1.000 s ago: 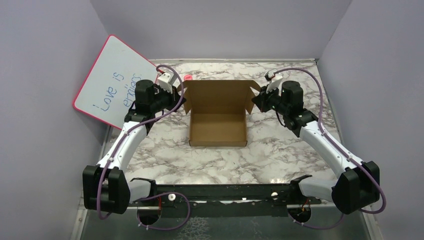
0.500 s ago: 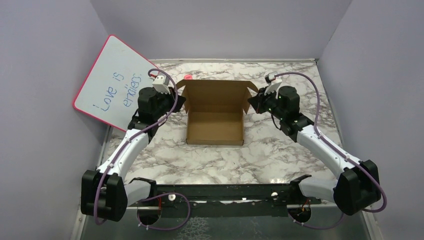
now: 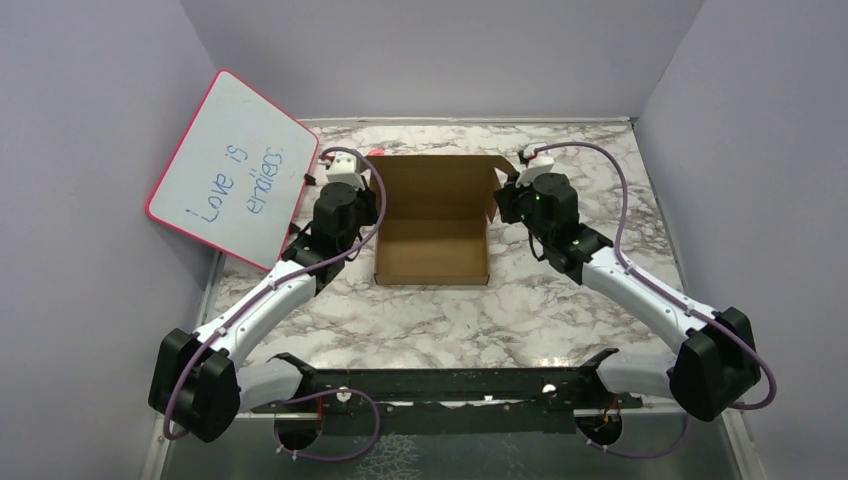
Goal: Fold the paper box
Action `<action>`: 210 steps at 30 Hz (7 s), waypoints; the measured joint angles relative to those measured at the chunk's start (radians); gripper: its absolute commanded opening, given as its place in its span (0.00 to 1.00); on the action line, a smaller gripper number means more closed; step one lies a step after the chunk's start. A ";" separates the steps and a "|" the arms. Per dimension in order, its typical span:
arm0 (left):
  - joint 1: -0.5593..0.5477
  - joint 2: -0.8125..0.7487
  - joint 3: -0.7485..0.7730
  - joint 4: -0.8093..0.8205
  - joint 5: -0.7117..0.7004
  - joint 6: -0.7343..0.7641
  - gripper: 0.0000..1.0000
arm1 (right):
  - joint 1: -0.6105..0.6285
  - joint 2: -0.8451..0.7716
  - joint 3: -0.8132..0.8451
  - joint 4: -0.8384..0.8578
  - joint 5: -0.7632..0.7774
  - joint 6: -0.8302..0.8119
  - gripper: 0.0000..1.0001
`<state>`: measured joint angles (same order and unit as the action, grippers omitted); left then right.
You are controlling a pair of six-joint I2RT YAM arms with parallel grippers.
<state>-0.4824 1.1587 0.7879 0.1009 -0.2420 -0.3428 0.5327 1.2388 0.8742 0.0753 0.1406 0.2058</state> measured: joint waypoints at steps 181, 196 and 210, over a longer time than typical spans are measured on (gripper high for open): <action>0.162 0.343 0.037 -0.050 0.369 -0.189 0.64 | -0.017 0.215 -0.140 0.090 0.099 0.108 0.65; 0.159 0.383 0.002 -0.015 0.376 -0.199 0.60 | -0.040 0.218 -0.169 0.112 0.055 0.132 0.63; 0.159 0.332 -0.011 0.081 0.367 -0.230 0.53 | -0.102 0.200 -0.183 0.160 -0.007 0.150 0.52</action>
<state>-0.3229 1.4906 0.7769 0.1818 0.1249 -0.5724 0.4309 1.4387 0.6914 0.2352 0.1333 0.3561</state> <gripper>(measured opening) 0.578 0.543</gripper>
